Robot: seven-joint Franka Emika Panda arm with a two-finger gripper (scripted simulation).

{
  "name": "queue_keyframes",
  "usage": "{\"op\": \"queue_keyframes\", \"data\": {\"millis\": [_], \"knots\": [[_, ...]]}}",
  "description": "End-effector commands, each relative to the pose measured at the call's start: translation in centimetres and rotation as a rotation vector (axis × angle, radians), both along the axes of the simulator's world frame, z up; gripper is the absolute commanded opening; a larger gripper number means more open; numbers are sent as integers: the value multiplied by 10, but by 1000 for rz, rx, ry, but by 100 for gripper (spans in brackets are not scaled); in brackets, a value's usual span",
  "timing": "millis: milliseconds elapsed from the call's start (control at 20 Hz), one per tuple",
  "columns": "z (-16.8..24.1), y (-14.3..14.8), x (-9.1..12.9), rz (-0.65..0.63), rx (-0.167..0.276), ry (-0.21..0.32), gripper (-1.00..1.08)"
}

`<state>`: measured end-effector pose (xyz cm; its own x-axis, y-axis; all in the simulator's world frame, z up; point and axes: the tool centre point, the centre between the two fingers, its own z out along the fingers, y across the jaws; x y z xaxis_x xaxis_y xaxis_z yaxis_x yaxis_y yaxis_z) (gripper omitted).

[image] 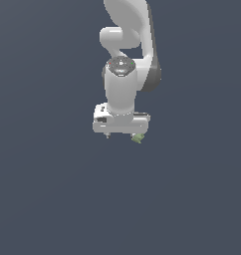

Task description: Pick up the object and move it to a goal position.

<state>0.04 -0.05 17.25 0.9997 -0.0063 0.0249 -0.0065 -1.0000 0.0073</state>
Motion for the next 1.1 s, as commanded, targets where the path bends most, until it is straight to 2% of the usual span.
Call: {"op": "queue_keyframes", "data": {"millis": [0,1050], "knots": [[-5,8,-5,-31,2,2,100],[-63,83,-75,-405,13,19,100]]}}
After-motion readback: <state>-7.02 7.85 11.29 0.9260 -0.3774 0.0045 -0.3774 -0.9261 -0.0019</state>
